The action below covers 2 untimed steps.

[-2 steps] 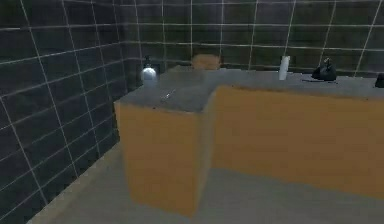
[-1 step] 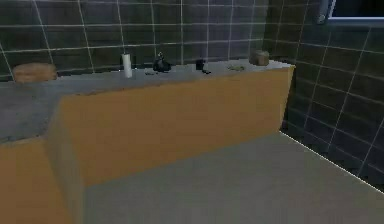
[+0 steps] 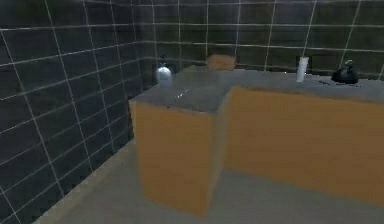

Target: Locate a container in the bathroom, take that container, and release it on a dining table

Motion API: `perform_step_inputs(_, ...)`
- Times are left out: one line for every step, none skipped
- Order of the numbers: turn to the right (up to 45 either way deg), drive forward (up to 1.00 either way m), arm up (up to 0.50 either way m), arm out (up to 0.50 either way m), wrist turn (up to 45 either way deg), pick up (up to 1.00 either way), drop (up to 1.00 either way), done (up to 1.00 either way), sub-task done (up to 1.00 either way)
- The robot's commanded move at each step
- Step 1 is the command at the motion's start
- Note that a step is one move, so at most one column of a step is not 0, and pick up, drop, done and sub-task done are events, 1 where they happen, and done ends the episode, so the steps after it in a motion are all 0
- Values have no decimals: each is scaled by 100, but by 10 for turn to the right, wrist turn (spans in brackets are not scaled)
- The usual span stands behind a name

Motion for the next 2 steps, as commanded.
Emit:
perform_step_inputs(-450,0,0,0,0,0,0,0,0)
perform_step_inputs(-450,0,0,0,0,0,0,0,0)
